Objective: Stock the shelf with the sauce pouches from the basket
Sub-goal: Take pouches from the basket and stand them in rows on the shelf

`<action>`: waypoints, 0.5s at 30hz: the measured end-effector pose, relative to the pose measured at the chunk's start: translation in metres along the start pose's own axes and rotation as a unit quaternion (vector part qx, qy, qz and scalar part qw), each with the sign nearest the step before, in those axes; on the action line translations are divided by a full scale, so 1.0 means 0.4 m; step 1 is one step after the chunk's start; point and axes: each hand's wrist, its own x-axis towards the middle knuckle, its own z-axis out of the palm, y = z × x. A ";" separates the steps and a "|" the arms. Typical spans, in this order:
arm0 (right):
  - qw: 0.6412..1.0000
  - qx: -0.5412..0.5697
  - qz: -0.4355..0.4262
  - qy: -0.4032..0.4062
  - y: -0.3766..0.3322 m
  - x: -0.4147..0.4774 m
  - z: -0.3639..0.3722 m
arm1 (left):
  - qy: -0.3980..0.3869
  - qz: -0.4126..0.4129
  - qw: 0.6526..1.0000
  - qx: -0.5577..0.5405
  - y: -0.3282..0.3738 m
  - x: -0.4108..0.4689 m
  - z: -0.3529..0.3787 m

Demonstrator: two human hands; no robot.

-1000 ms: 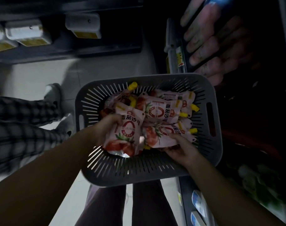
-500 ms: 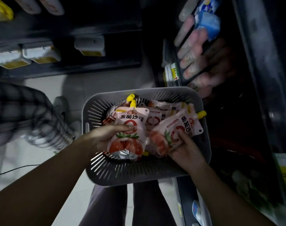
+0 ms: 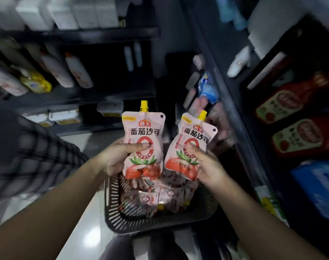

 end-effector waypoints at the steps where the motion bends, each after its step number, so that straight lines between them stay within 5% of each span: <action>1: 1.000 -0.007 -0.015 0.000 -0.024 -0.019 0.017 | -0.004 0.010 1.000 0.009 0.033 -0.014 0.013; 15: 0.964 -0.079 -0.253 0.022 -0.286 -0.380 0.229 | -0.113 0.193 0.961 0.165 0.390 -0.279 0.229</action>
